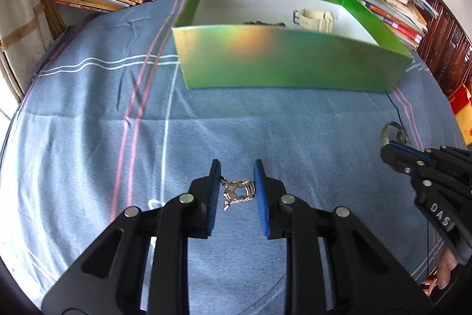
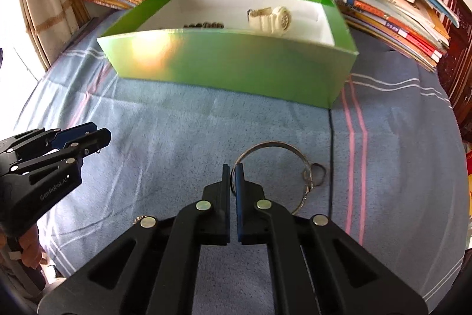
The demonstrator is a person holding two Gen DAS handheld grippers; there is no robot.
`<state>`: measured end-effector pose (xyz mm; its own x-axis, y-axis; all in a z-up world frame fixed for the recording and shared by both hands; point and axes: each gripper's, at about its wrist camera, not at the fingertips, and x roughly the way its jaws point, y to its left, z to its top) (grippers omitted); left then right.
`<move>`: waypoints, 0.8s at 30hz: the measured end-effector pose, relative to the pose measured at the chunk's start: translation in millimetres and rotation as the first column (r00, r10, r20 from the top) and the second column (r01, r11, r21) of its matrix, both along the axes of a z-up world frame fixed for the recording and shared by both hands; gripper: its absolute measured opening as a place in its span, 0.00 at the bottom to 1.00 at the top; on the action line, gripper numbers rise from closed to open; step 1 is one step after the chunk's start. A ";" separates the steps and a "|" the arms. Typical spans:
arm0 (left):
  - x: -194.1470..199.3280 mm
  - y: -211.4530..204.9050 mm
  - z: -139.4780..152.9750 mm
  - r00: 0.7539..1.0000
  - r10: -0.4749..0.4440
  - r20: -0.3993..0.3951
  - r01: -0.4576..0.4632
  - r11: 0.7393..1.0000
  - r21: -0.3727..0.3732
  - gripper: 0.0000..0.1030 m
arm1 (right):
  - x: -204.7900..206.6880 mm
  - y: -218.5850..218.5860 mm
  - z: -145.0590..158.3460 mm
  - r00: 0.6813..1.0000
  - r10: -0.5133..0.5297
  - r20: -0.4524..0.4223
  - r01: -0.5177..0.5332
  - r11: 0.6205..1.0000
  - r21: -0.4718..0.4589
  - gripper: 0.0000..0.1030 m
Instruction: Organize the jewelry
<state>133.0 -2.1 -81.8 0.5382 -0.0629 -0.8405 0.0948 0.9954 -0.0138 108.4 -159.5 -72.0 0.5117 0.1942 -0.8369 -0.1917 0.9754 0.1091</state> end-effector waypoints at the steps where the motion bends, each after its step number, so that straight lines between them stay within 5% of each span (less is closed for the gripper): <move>1: 0.2 1.3 2.1 1.000 0.001 0.004 -0.001 1.000 -0.004 0.22 | 0.0 -1.6 2.4 1.000 -0.005 0.007 0.005 1.000 0.000 0.04; 24: -0.9 1.3 10.5 0.999 -0.031 0.012 0.032 0.999 -0.009 0.22 | -4.7 -0.5 -6.2 1.000 -0.011 -0.009 0.011 1.000 0.007 0.04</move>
